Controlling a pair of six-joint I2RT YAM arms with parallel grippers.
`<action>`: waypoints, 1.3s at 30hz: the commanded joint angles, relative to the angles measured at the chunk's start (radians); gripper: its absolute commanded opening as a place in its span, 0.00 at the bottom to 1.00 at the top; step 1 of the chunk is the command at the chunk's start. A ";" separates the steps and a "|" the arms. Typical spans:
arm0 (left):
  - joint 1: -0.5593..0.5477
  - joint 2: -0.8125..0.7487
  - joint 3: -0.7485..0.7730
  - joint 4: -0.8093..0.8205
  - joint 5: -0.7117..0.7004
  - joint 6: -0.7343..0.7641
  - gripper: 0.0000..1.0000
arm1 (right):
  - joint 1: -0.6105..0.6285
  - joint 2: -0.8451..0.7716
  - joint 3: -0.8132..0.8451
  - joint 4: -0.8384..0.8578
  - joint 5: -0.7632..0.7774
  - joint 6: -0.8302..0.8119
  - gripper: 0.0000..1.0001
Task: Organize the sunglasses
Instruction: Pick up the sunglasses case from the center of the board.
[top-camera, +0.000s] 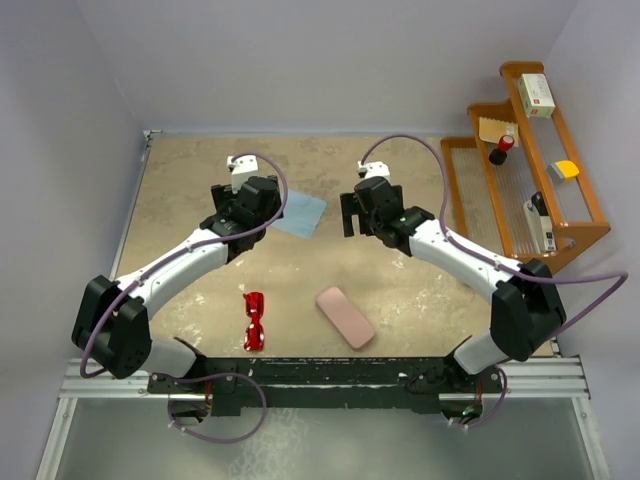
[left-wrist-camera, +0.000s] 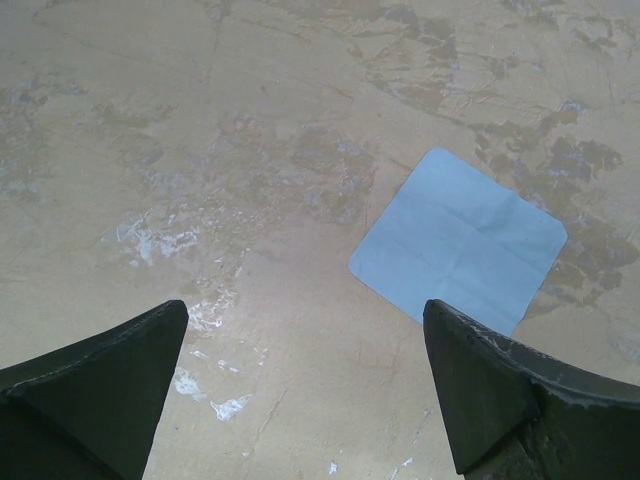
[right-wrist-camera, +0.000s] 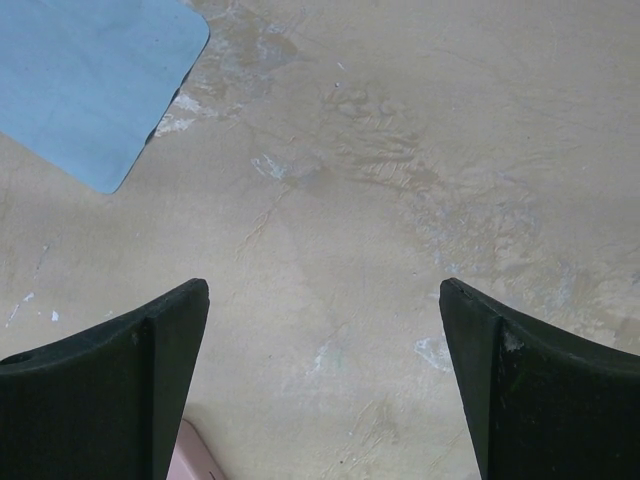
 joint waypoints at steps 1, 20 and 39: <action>-0.003 -0.037 0.002 0.046 0.014 0.006 0.99 | 0.009 -0.017 0.069 -0.033 -0.006 -0.068 0.99; 0.110 -0.096 -0.088 -0.002 0.059 -0.128 0.99 | 0.109 -0.122 0.028 -0.382 -0.425 -0.170 0.93; 0.161 -0.167 -0.142 -0.034 0.073 -0.194 1.00 | 0.329 -0.082 -0.100 -0.429 -0.411 -0.097 0.92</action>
